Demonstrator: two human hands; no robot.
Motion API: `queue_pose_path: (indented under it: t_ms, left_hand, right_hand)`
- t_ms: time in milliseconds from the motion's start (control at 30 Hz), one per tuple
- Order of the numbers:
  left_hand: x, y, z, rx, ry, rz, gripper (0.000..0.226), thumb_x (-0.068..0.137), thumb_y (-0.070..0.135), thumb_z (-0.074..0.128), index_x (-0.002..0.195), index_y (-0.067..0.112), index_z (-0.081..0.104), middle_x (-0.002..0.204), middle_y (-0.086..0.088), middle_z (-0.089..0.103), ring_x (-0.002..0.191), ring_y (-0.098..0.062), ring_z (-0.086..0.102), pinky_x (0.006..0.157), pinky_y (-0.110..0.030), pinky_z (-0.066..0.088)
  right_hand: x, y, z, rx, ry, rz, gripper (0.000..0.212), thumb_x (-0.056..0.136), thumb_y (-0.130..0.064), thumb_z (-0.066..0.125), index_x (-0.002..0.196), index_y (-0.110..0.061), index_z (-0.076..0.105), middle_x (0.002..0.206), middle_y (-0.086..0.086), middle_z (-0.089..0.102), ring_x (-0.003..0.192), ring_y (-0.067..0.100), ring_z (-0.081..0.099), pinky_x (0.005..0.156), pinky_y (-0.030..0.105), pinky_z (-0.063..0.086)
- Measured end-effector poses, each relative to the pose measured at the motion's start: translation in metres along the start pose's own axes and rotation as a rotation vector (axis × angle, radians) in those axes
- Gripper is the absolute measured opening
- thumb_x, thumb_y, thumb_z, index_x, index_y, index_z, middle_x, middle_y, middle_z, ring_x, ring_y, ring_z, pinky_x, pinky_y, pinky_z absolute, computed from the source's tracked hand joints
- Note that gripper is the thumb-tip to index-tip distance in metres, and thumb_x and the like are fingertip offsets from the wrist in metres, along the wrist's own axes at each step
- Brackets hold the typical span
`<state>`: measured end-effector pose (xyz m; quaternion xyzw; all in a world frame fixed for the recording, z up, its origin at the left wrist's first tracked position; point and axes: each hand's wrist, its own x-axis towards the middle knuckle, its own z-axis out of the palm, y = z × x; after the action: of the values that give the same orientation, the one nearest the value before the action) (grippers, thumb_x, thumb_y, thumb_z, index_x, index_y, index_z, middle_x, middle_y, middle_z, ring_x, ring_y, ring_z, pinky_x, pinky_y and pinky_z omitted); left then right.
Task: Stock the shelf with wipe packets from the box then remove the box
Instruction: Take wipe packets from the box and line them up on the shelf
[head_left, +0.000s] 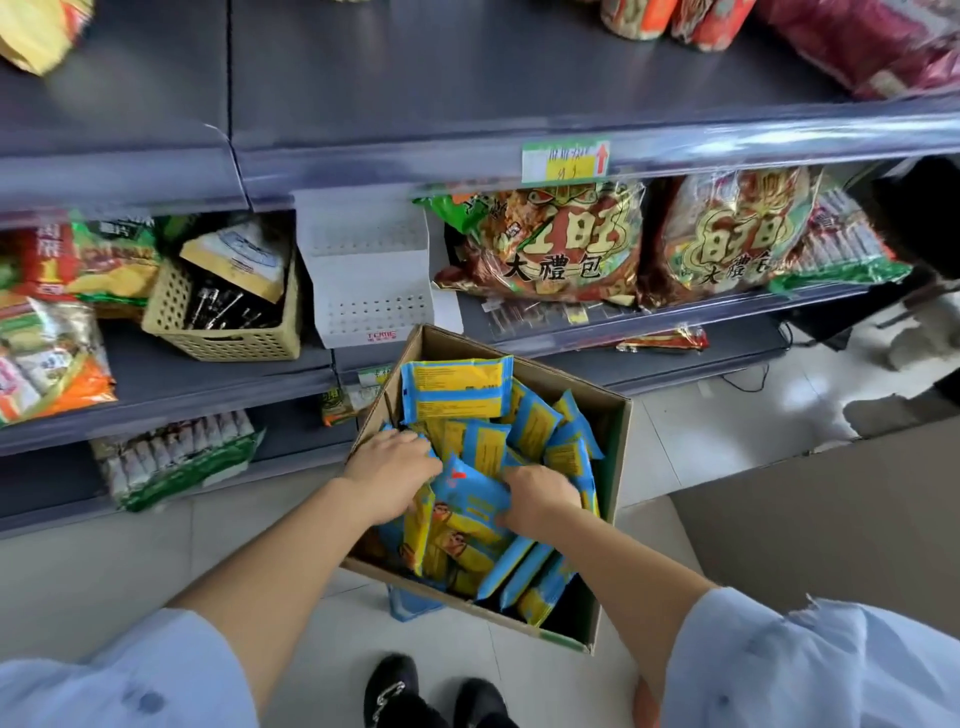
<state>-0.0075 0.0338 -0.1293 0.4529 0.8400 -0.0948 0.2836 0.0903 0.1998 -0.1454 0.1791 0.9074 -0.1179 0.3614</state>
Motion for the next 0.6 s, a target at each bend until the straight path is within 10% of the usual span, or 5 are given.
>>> queue_pose_path:
  t_ms: [167, 300, 600]
  left_hand:
    - [-0.019, 0.003, -0.024, -0.355, -0.020, -0.134, 0.032, 0.095, 0.042, 0.053, 0.116, 0.020, 0.045, 0.078, 0.000, 0.049, 0.076, -0.024, 0.050, 0.055, -0.034, 0.031]
    - [-0.024, 0.010, -0.035, -0.458, -0.017, -0.187, 0.046, 0.093, 0.041, 0.058, 0.133, 0.025, 0.042, 0.118, -0.010, 0.058, 0.086, -0.026, 0.062, 0.062, -0.031, 0.038]
    - [-0.019, 0.016, -0.009, -0.664, -0.078, -0.344, 0.047, 0.082, 0.010, 0.069, 0.127, 0.015, 0.054, 0.123, -0.004, 0.053, 0.095, -0.019, 0.052, 0.065, -0.025, 0.038]
  right_hand:
    - [-0.020, 0.007, -0.028, 0.133, 0.192, 0.005, 0.023, 0.093, -0.036, 0.055, 0.101, -0.016, 0.050, 0.102, 0.006, 0.062, 0.096, 0.029, 0.060, 0.066, 0.033, 0.044]
    - [-0.031, 0.003, -0.042, 0.137, 0.224, -0.014, 0.020, 0.095, -0.033, 0.053, 0.096, -0.016, 0.042, 0.096, 0.007, 0.061, 0.092, 0.031, 0.060, 0.062, 0.033, 0.041]
    - [-0.035, 0.005, -0.028, 0.255, 0.278, -0.045, 0.034, 0.094, -0.021, 0.052, 0.128, -0.021, 0.046, 0.103, 0.005, 0.065, 0.089, 0.027, 0.061, 0.062, 0.033, 0.048]
